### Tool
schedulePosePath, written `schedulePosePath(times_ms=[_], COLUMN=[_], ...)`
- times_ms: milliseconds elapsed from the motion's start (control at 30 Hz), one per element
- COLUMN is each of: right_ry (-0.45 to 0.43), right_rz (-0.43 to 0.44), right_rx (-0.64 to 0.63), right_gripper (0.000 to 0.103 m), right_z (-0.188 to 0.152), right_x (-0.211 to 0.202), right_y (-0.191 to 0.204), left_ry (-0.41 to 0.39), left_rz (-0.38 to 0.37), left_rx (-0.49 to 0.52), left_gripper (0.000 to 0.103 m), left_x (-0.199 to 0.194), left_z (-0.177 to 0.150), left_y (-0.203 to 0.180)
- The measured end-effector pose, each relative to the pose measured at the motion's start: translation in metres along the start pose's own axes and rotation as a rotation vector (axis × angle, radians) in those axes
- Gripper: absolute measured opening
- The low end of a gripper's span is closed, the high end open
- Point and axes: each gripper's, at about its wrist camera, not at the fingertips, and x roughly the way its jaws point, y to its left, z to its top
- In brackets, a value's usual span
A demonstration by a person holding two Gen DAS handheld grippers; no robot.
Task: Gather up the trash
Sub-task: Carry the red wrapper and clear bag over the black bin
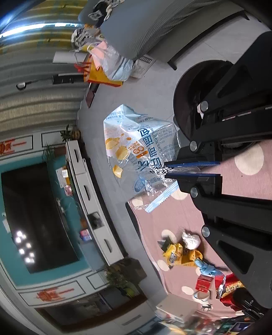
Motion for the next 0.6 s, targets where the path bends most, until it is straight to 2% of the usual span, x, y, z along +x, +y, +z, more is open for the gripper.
schedulePosePath(times_ms=[167,267,367,600], right_ry=[0.009,0.016,0.037,0.059], right_rz=[-0.005,0.012,0.032,-0.05], right_rx=[0.024,0.041,0.115,0.235], right_gripper=[0.006,0.006,0.006,0.006], right_z=[-0.001,-0.004,-0.012,-0.019], right_x=[0.0,-0.001,0.002,0.009], right_y=[-0.015,-0.025,-0.046,-0.09], left_ry=[0.006,0.012,0.023,0.062], left_rz=[-0.035,-0.031,-0.036,-0.057], left_rx=[0.0,0.012,0.017,0.025], left_gripper=[0.022,0.022,0.022,0.022], left_x=[0.009,0.016,0.025,0.053], left_z=[0.002,0.002,0.003,0.002], left_y=[-0.01,-0.019,-0.025,-0.04])
